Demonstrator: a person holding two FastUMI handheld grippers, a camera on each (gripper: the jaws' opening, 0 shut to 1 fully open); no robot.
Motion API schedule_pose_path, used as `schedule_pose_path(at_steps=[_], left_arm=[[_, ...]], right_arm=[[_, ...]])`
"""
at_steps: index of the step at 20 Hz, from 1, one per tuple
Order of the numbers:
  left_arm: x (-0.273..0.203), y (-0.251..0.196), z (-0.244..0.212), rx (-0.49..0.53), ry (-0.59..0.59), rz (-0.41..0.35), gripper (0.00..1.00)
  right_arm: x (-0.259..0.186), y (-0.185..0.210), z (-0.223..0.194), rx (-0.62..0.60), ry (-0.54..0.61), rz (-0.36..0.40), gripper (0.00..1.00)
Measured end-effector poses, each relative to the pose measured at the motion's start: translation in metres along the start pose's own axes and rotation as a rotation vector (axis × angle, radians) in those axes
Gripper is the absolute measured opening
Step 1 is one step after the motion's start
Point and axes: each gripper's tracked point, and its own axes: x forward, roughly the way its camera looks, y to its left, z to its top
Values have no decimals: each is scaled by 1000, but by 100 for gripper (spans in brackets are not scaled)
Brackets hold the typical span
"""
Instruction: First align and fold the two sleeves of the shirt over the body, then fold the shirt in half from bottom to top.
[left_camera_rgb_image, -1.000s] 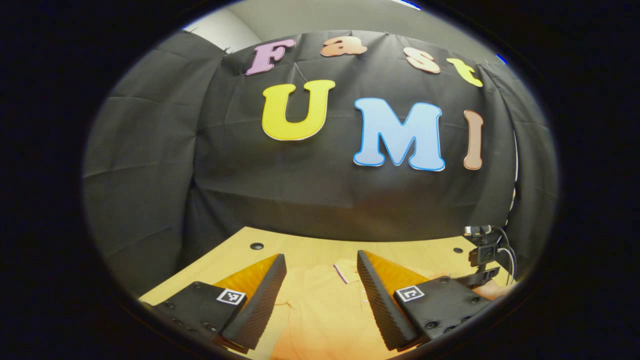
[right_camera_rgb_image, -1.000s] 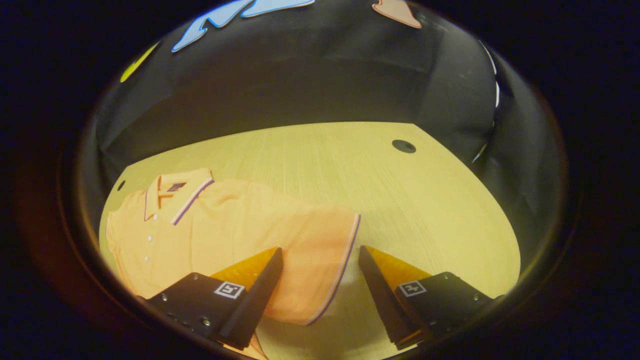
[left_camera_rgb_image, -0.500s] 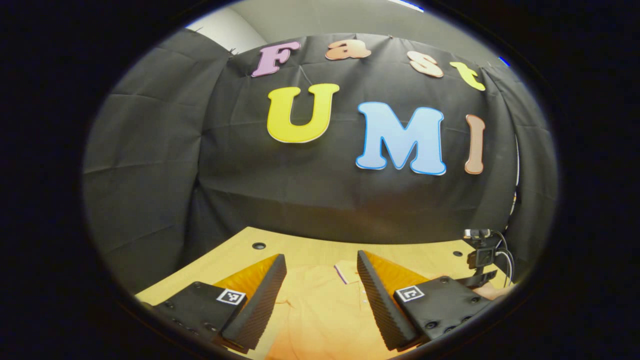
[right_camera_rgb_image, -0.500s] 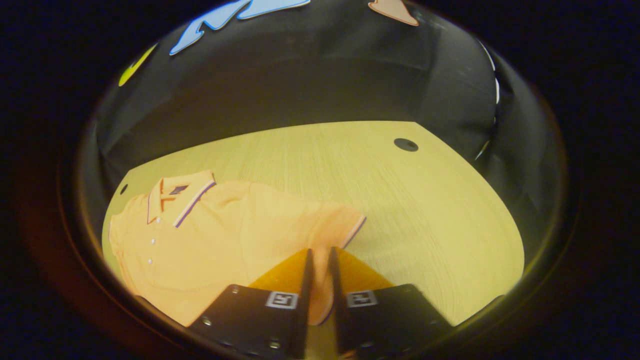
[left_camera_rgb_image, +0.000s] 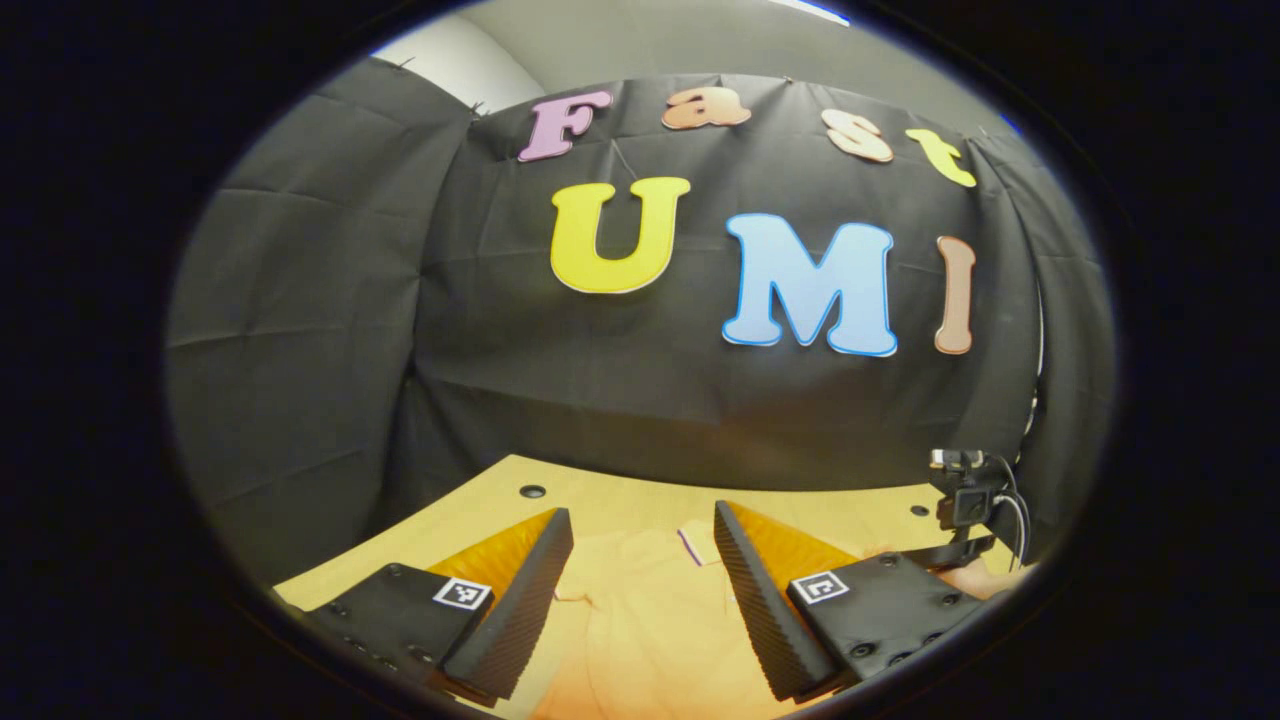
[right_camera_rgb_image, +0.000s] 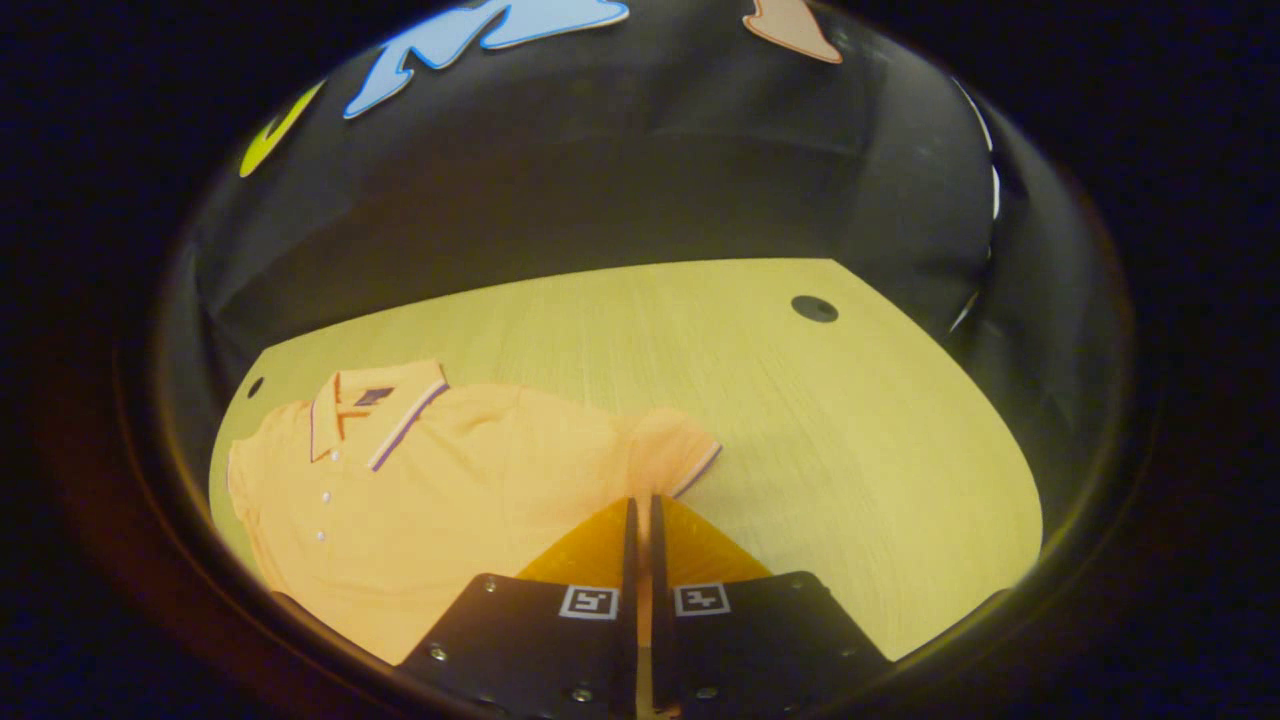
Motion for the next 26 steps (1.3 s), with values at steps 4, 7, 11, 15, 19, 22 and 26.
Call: schedule_pose_path(at_steps=[4,7,11,15,19,22,26], left_arm=[[-9,1,-1,-7,-6,11,94],[-18,7,1,-5,-16,28,94],[-28,21,4,-7,-34,48,94],[-27,39,3,-11,-34,59,94],[-23,56,-1,-24,-24,77,94],[-16,65,-4,-24,-14,88,94],[-5,70,-5,-13,-8,64,94]], right_arm=[[-19,29,22,-126,-83,55,6],[-28,54,26,-213,-108,102,6],[-31,84,22,-266,-102,143,6],[-25,109,8,-276,-62,173,6],[-20,124,-3,-303,-28,190,6],[-16,129,-12,-289,7,206,8],[-14,127,-13,-228,34,198,11]])
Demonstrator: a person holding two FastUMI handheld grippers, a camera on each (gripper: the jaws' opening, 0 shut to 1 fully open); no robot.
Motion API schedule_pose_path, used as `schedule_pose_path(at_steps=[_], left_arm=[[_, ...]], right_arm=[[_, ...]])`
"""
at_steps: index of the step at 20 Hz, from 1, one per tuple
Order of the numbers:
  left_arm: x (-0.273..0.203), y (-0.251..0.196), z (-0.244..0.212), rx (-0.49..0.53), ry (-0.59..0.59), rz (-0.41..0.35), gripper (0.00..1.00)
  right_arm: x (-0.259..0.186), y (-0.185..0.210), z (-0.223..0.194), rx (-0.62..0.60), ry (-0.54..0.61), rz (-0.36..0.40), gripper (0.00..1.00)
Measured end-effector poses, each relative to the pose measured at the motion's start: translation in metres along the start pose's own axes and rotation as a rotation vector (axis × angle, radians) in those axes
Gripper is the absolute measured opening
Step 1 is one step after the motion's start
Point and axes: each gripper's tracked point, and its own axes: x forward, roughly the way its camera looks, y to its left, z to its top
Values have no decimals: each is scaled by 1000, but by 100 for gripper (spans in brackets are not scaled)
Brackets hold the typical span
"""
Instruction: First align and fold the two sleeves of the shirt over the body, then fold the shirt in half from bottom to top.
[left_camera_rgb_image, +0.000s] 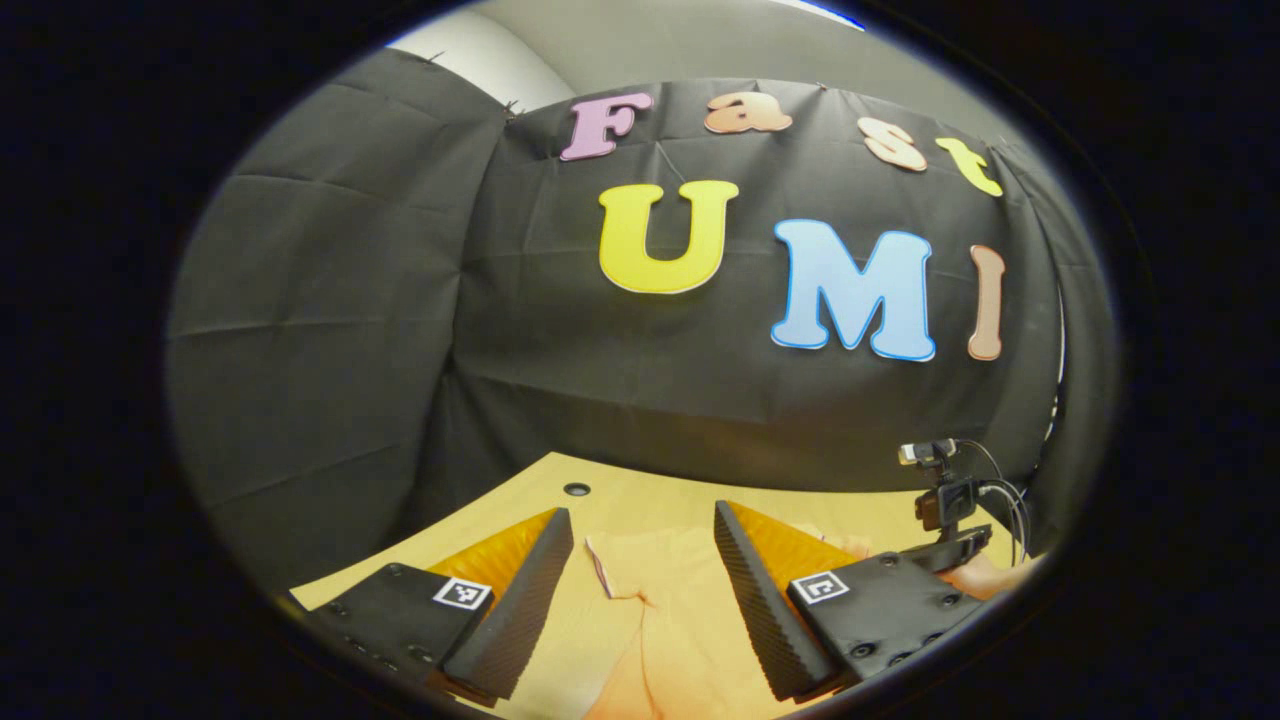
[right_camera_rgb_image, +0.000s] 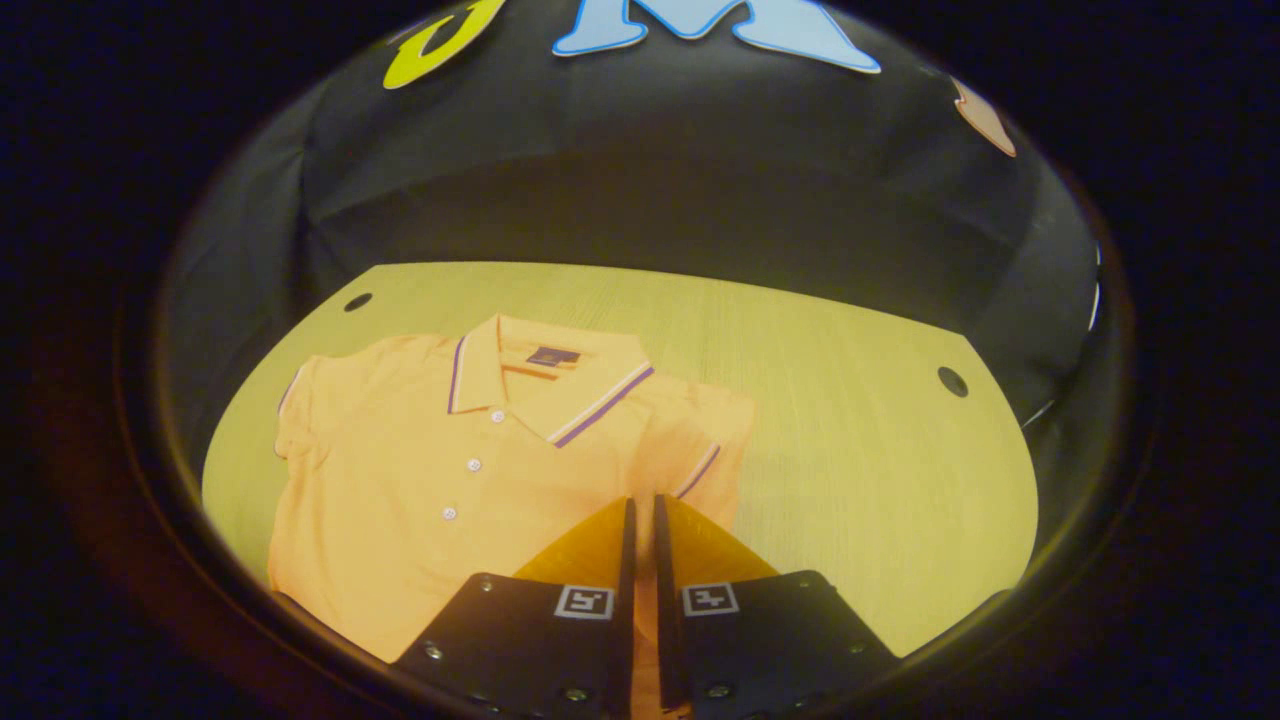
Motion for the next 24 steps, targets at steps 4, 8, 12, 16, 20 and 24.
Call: schedule_pose_path(at_steps=[4,8,12,16,20,24], left_arm=[[14,-2,2,0,-1,-32,94],[28,-3,-6,-3,15,-66,94],[50,-1,-18,-11,38,-110,94],[80,8,-37,-5,64,-167,94],[109,19,-57,-4,102,-217,94],[145,33,-81,4,135,-208,94]], right_arm=[[-7,2,3,11,-2,-4,24],[-23,10,7,2,-22,-9,48],[-56,26,18,33,-78,-7,69],[-100,40,28,58,-149,-49,81],[-142,52,32,85,-217,-108,81],[-182,63,32,118,-265,-136,81]])
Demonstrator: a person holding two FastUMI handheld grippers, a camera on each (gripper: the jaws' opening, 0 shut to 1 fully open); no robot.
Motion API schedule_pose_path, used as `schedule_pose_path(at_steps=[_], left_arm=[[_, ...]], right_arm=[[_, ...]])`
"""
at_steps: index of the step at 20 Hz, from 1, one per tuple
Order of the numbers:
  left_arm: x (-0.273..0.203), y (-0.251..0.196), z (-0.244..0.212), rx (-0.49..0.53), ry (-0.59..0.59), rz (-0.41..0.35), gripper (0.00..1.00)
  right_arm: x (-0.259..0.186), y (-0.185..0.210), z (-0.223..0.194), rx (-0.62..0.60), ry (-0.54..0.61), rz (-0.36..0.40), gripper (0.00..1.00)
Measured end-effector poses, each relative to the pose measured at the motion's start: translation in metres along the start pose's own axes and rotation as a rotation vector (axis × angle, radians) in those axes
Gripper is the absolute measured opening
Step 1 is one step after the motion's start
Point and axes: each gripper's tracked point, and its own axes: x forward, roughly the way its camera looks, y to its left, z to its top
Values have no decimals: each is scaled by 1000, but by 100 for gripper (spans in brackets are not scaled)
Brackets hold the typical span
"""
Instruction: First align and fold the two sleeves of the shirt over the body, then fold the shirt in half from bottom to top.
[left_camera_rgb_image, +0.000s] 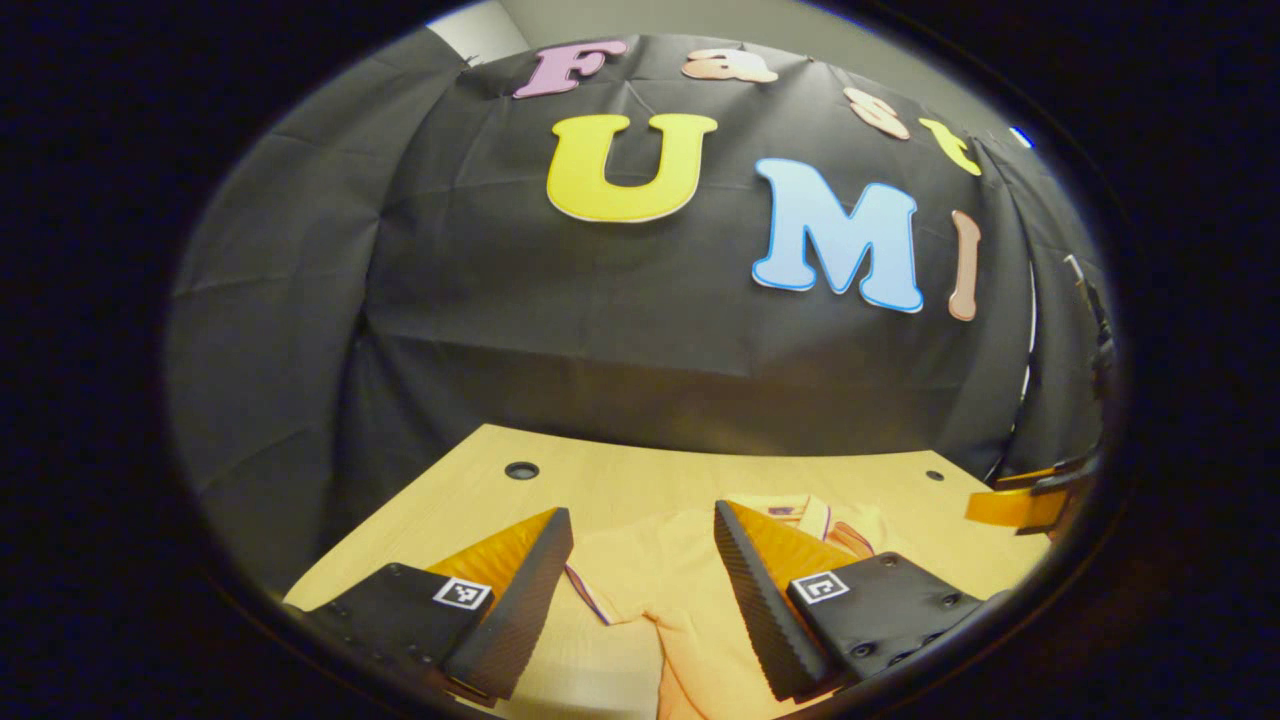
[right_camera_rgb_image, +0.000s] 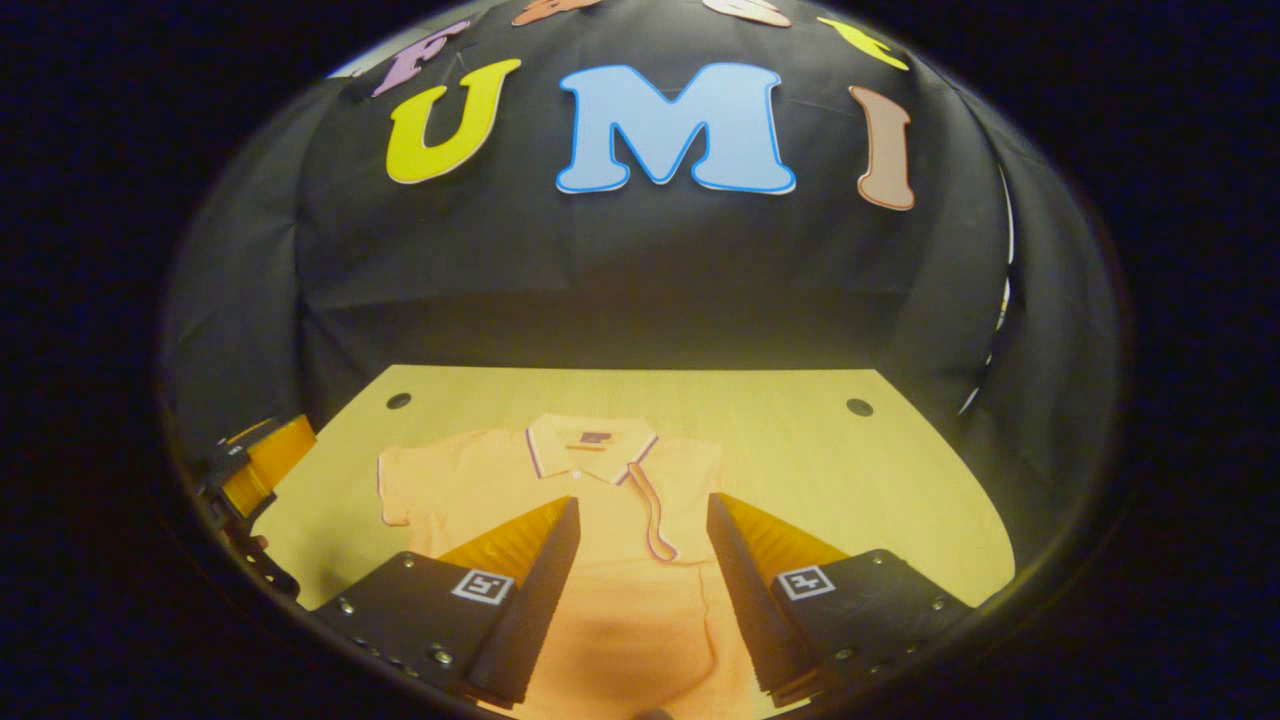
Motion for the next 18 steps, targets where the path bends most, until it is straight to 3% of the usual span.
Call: schedule_pose_path(at_steps=[9,17,18], left_arm=[[90,37,-77,-44,146,74,94],[128,60,-119,-41,233,141,94],[132,62,-124,-46,245,148,94]], right_arm=[[-72,9,2,-34,-65,-24,80],[-94,18,-5,-61,-67,-6,78],[-100,16,-5,-61,-60,-4,98]])
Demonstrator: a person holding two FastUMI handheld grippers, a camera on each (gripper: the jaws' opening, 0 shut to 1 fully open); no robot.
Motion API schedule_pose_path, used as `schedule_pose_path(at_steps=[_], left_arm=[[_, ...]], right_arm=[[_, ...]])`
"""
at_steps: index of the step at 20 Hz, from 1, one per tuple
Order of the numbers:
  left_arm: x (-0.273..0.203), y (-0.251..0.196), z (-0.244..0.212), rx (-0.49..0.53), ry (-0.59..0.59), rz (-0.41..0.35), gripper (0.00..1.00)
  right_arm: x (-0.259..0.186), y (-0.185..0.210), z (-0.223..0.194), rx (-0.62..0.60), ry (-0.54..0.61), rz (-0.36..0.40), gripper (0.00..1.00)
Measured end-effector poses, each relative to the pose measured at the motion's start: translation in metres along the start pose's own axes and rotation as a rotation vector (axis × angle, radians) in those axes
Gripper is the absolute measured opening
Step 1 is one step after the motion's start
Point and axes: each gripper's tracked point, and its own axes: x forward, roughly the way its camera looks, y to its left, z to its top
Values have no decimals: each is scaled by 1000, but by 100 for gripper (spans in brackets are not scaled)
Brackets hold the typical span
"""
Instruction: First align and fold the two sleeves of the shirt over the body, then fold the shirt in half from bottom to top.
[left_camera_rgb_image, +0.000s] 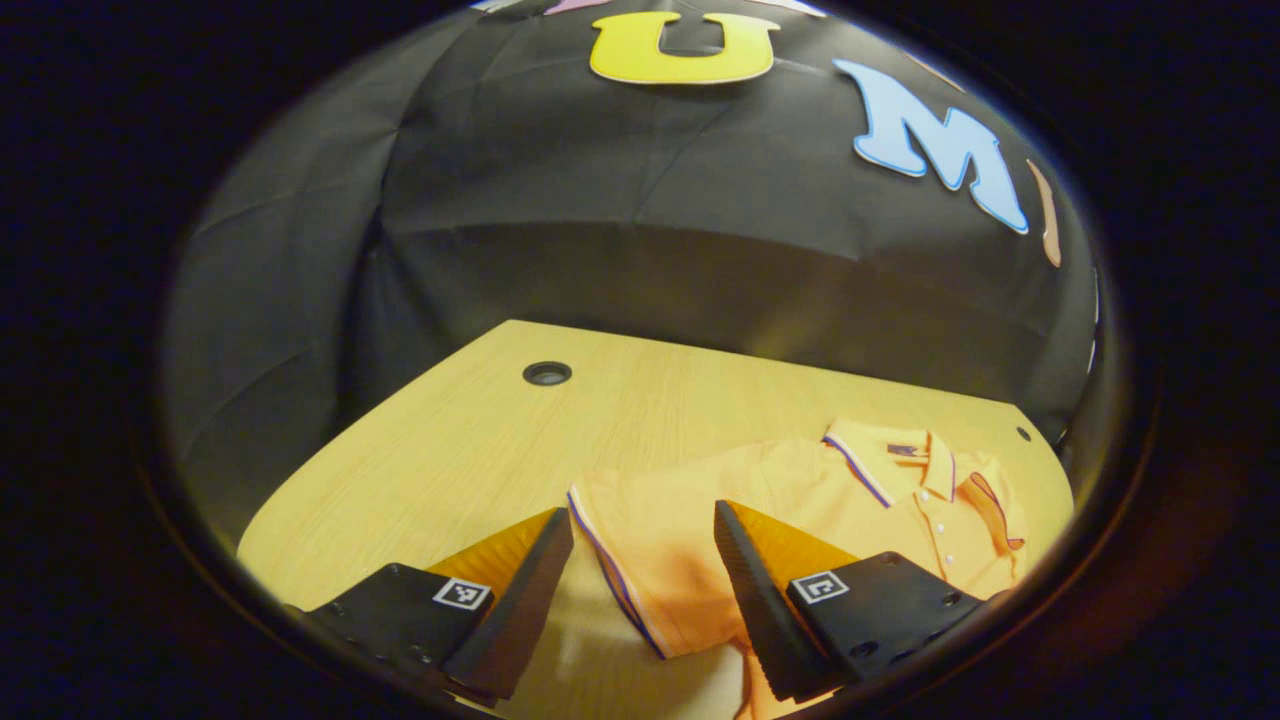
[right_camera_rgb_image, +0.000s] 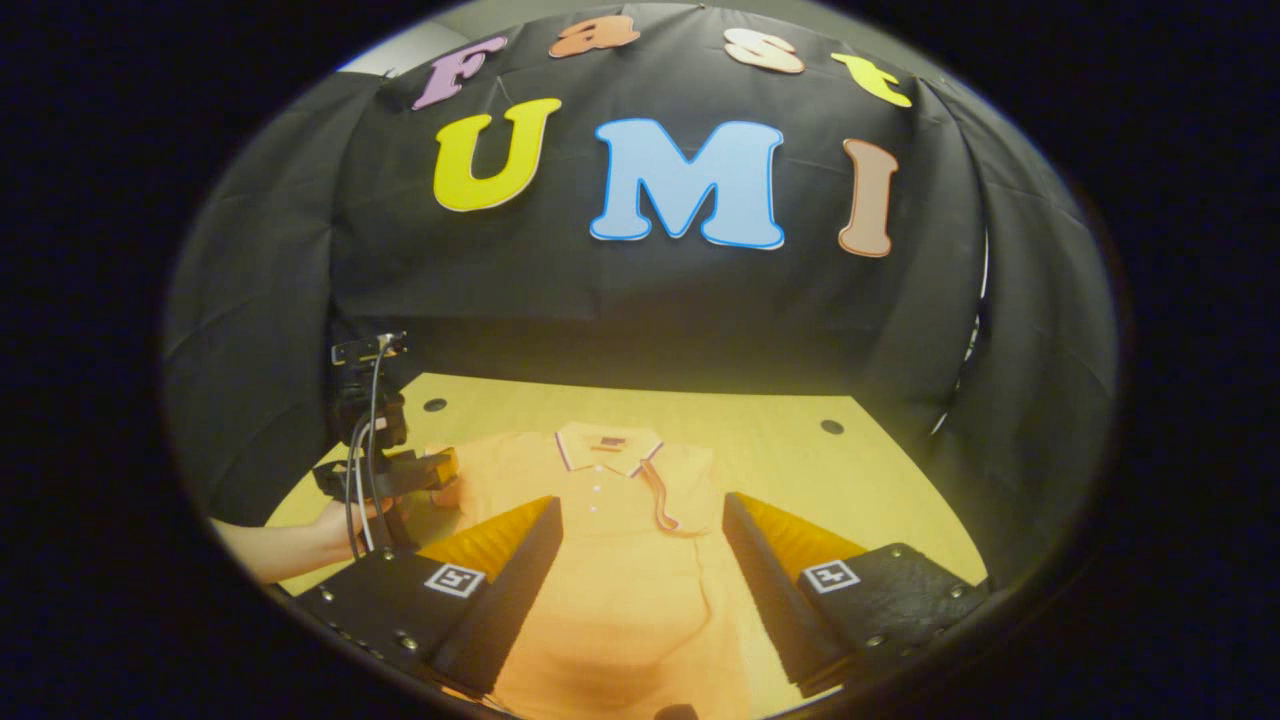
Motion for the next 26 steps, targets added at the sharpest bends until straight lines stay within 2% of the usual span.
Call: schedule_pose_path(at_steps=[7,11,13,14,16,17,18,21,26], left_arm=[[27,1,-18,6,72,16,94],[31,-5,-18,59,79,25,92],[38,-10,-20,101,94,32,79],[39,-11,-21,119,97,34,58],[41,-16,-21,133,100,27,36],[41,-18,-21,139,101,28,29],[42,-19,-21,143,102,30,17],[41,-22,-17,148,93,29,7],[25,-37,12,158,30,8,7]], right_arm=[[-10,-11,-8,3,24,-13,97],[-6,-12,-17,32,50,-1,97],[-4,-10,-21,52,63,10,97],[-3,-10,-21,58,66,13,97],[-1,-11,-24,64,76,17,97],[-2,-11,-24,65,78,16,97],[-1,-13,-24,66,79,15,97],[-3,-19,-24,64,80,6,97],[-8,-27,-26,80,79,-2,97]])
